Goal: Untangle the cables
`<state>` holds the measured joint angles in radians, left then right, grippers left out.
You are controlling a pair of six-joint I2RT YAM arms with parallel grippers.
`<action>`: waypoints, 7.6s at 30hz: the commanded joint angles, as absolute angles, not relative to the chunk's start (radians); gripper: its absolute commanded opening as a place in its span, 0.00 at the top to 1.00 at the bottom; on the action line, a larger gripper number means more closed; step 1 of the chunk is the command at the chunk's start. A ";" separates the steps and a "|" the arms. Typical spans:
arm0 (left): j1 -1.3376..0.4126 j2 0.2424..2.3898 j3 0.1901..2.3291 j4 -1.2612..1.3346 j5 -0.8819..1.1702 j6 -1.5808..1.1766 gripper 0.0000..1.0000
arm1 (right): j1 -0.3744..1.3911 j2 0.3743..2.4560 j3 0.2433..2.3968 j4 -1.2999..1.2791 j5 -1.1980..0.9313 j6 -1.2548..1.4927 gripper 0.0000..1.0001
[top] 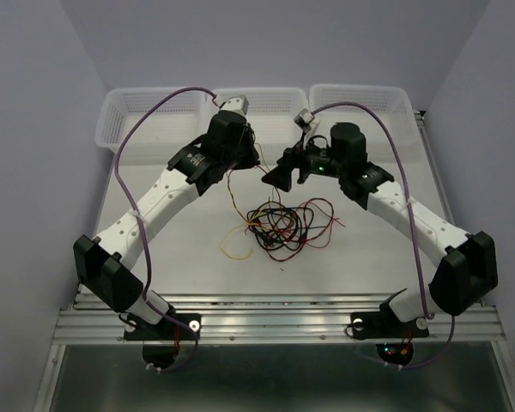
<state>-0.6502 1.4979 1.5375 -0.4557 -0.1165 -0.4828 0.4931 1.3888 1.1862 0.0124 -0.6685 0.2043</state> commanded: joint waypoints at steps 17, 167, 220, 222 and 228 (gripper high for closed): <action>-0.632 1.491 1.572 -0.553 -0.396 -0.577 1.00 | 0.664 1.385 1.319 -0.144 -0.052 0.308 0.99; -0.178 1.292 1.207 -0.414 -0.166 -0.557 1.00 | -0.061 2.152 2.005 0.207 0.009 0.233 0.00; -0.325 2.352 2.418 0.446 -0.130 -0.580 1.00 | 0.005 1.416 1.006 0.354 -0.141 0.307 0.00; -0.339 2.338 2.393 0.442 -0.129 -0.539 1.00 | 0.005 1.422 0.990 0.363 -0.143 0.314 0.00; -0.426 2.287 2.266 0.459 -0.208 -0.423 1.00 | 0.005 1.439 0.969 0.370 -0.123 0.305 0.00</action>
